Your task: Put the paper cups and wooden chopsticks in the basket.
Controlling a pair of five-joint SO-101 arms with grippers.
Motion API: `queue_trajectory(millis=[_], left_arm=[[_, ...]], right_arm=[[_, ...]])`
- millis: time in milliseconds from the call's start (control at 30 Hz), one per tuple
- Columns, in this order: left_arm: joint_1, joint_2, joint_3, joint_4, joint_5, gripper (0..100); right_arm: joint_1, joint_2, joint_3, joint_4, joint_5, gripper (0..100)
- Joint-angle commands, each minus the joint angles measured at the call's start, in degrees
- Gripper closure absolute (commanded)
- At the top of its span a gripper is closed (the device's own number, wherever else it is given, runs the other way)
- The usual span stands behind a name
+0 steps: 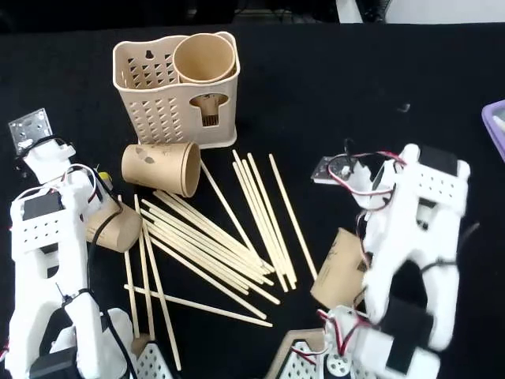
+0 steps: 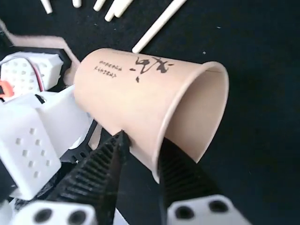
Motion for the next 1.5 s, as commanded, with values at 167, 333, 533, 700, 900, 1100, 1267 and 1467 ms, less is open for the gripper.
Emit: queue_trajectory(millis=[167,333,533,700,900,1100,1267,1467], left_arm=[[-0.48,0.44,1.10,-0.18,0.35,78],[-0.48,0.44,1.10,-0.18,0.35,78],[-0.48,0.44,1.10,0.18,0.35,78],[-0.48,0.44,1.19,0.26,0.35,78],[-0.48,0.44,1.19,0.26,0.35,78],[-0.48,0.44,1.19,0.26,0.35,78],[-0.48,0.44,1.19,0.26,0.35,78],[-0.48,0.44,1.19,0.26,0.35,78]], right_arm=[[0.62,-27.56,6.64,1.85,-3.69,98.8],[-0.53,-39.43,7.60,0.18,-10.55,98.8],[-4.92,-45.32,21.23,-11.34,-16.44,98.8],[-5.27,-46.37,32.31,-21.45,-16.44,98.7],[-5.27,-46.20,35.91,-24.62,-16.53,95.0],[-5.63,-46.37,35.12,-25.14,-20.57,96.6],[-5.19,-46.46,26.77,-23.30,-21.45,98.7],[-11.69,-45.93,4.35,-17.32,-42.37,98.8]])
